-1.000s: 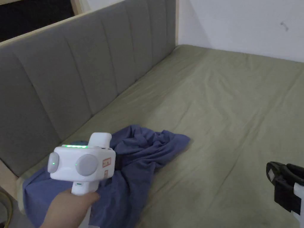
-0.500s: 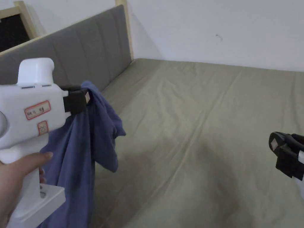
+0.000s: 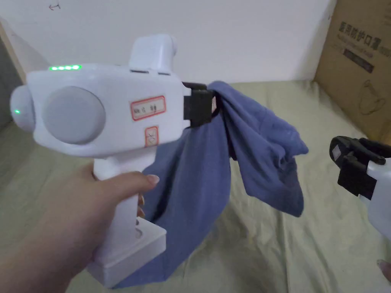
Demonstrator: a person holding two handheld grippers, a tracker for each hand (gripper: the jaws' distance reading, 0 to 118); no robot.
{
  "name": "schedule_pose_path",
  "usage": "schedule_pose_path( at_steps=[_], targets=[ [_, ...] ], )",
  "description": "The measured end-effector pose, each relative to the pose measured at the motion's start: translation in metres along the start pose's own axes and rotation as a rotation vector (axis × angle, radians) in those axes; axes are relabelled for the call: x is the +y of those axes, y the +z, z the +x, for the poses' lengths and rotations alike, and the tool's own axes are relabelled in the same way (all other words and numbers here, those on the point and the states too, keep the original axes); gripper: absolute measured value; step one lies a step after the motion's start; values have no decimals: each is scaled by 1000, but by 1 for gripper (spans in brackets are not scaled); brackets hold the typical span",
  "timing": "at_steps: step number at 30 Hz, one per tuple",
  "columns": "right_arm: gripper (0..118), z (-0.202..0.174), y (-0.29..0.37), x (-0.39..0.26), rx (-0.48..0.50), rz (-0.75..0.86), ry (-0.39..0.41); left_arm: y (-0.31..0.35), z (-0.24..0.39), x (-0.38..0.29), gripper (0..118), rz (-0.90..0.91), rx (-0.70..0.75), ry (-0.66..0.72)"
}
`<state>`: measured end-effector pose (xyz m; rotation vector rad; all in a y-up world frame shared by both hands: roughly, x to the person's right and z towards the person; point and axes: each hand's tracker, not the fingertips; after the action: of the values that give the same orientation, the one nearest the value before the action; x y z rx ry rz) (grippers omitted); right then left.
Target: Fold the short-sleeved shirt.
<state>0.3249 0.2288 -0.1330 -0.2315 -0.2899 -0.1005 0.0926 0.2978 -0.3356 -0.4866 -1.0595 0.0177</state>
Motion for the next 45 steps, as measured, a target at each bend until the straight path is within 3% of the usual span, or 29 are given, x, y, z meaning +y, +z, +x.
schedule_pose_path(
  at_steps=[3,9,13,14,15,16,17,18,24,29,31,33,36,37,45],
  targets=[
    [0,23,1,-8,-16,-21,-31,-62,2,-40,5,-212,-80,96],
    [0,40,-14,-38,-15,-113,-64,-163,-9,-147,5,-614,-48,185],
    [0,41,-23,-52,2,-153,-76,-183,-25,-185,11,-665,-35,347],
    [0,41,-24,-54,4,-160,-77,-181,-27,-189,18,-664,-45,398],
    [0,42,-24,-55,5,-162,-82,-180,-31,-190,33,-660,-51,430],
    [0,43,-24,-55,5,-159,-95,-177,-35,-188,75,-648,-49,441],
    [0,43,-23,-55,4,-152,-110,-175,-37,-185,99,-644,-41,437],
    [0,44,-23,-54,2,-145,-121,-167,-35,-178,103,-627,-38,431],
    [0,43,-27,-45,-6,-131,-158,-95,-40,-117,102,-344,3,297],
    [0,32,-24,-36,-7,-94,-142,-9,-44,-86,102,-42,163,183],
    [0,26,-22,-34,-12,-72,-120,20,-45,-85,100,54,268,163],
    [0,21,-22,-33,-22,-58,-106,46,-48,-91,84,143,356,179],
    [0,16,-27,-32,-15,-61,-117,65,-57,-101,9,184,449,244],
    [0,14,-28,-33,-12,-65,-124,70,-60,-106,2,181,485,241],
    [0,4,-38,-39,1,-100,-114,84,-79,-138,0,89,491,262]
  ],
)
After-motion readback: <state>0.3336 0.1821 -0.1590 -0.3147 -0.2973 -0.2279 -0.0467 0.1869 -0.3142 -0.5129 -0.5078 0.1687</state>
